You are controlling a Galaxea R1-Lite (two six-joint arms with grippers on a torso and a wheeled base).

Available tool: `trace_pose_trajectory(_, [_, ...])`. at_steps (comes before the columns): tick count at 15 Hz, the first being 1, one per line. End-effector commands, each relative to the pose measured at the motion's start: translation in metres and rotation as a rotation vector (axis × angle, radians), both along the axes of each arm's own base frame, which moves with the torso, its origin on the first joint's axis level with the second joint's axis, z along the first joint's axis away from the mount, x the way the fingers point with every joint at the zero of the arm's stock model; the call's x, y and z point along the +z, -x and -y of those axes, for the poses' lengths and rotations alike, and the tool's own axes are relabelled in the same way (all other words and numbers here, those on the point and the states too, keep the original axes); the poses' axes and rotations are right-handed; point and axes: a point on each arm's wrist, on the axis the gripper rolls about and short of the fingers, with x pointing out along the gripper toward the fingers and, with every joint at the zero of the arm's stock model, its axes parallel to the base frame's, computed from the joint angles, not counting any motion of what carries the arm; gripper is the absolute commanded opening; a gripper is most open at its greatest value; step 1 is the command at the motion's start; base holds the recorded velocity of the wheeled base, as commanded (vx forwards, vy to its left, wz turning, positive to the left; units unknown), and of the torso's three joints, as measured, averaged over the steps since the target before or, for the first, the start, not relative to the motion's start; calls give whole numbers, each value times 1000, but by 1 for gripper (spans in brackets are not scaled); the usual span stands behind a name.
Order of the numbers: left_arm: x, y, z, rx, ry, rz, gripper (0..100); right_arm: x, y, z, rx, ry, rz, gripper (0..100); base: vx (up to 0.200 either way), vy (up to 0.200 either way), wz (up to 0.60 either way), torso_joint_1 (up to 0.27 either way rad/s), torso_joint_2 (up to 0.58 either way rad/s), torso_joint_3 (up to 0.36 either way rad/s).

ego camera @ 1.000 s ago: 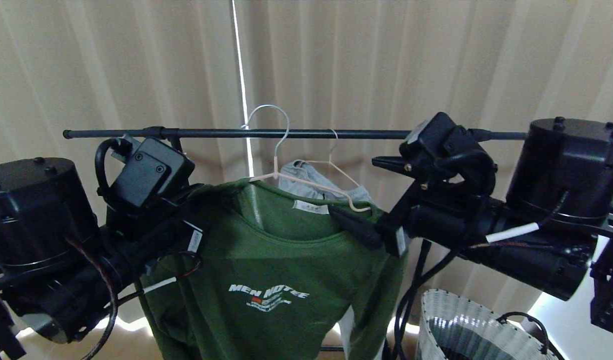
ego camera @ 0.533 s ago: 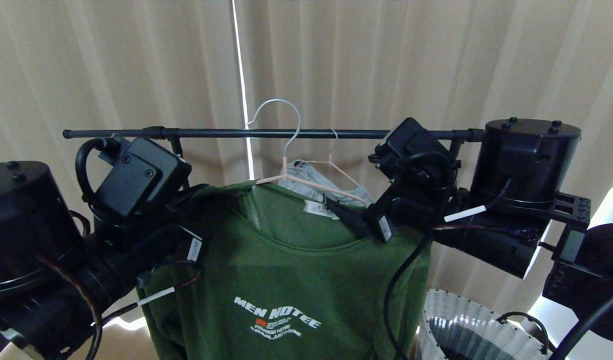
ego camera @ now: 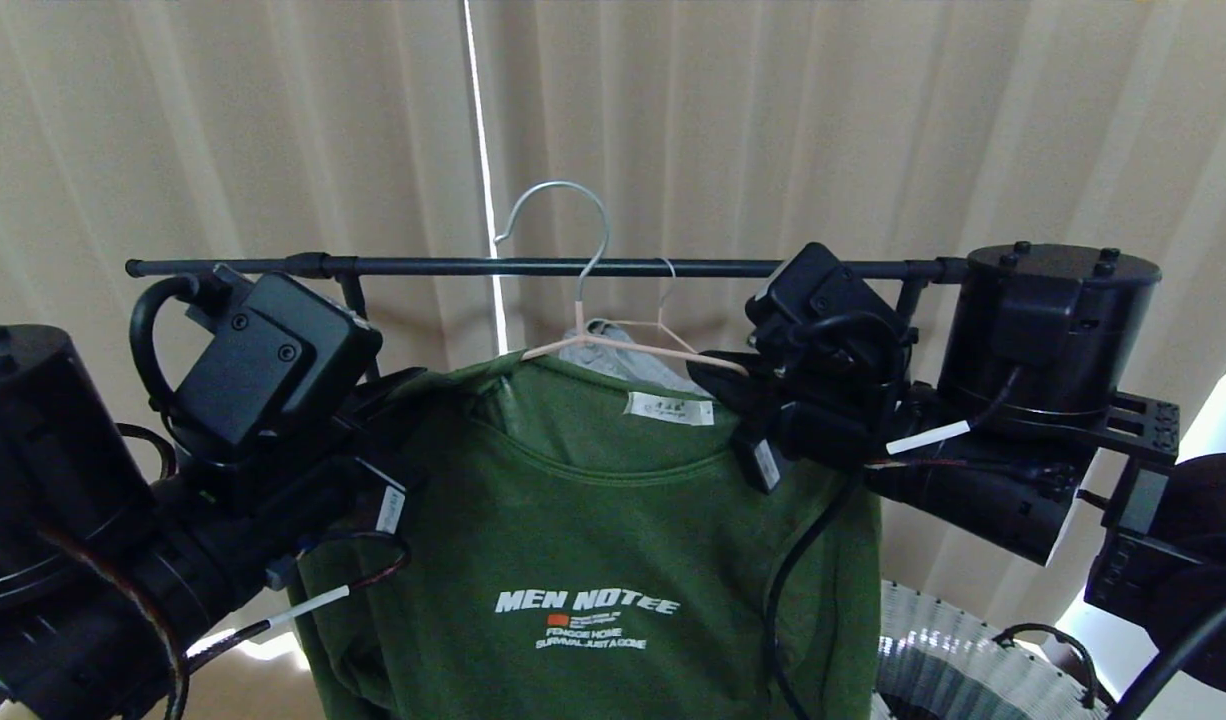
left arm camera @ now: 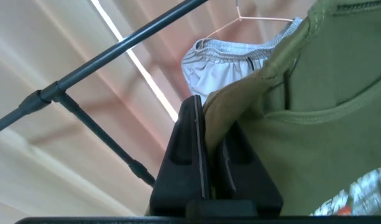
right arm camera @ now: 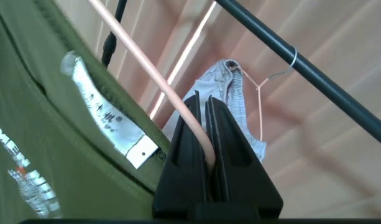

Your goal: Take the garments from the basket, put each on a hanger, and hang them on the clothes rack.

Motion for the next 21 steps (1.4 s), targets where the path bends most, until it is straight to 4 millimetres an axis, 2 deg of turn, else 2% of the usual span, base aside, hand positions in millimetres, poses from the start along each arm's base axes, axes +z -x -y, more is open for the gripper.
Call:
trace_pose_trajectory(1, [0, 0, 0, -1, -1, 0, 0, 0, 1, 0, 0, 0, 2, 0, 0, 0, 0, 0, 0, 0])
trace_pose_trajectory(4, [-3, 2, -1, -5, 2, -8, 0, 1, 6, 3, 4, -4, 3, 0, 0, 0, 0, 0, 0, 0])
trace_pose_trajectory(5, [-3, 4, -3, -7, 2, -8, 100, 2, 9, 5, 4, -6, 5, 0, 0, 0, 0, 0, 0, 0])
trace_pose_trajectory(7, [-2, 6, -4, -10, 4, -1, 100, 4, 14, 11, -2, -8, 7, 0, 0, 0, 0, 0, 0, 0])
trace_pose_trajectory(9, [2, 17, -11, -71, 22, 18, 100, 5, 19, 30, -51, -9, 11, 0, 0, 0, 0, 0, 0, 0])
trace_pose_trajectory(10, [0, 28, -18, -116, 24, 24, 100, 5, 22, 49, -100, -10, 12, 0, 0, 0, 0, 0, 0, 0])
trace_pose_trajectory(14, [-17, 41, -28, -123, 0, -16, 100, 8, 39, 88, -192, -25, 31, 0, 0, 0, 0, 0, 0, 0])
trace_pose_trajectory(17, [-42, 37, -25, -177, -54, -116, 100, 12, 49, 94, -184, -43, 48, 0, 0, 0, 0, 0, 0, 0])
trace_pose_trajectory(21, [-56, 16, -24, -143, -41, -209, 100, 15, 52, 96, -161, -55, 58, 0, 0, 0, 0, 0, 0, 0])
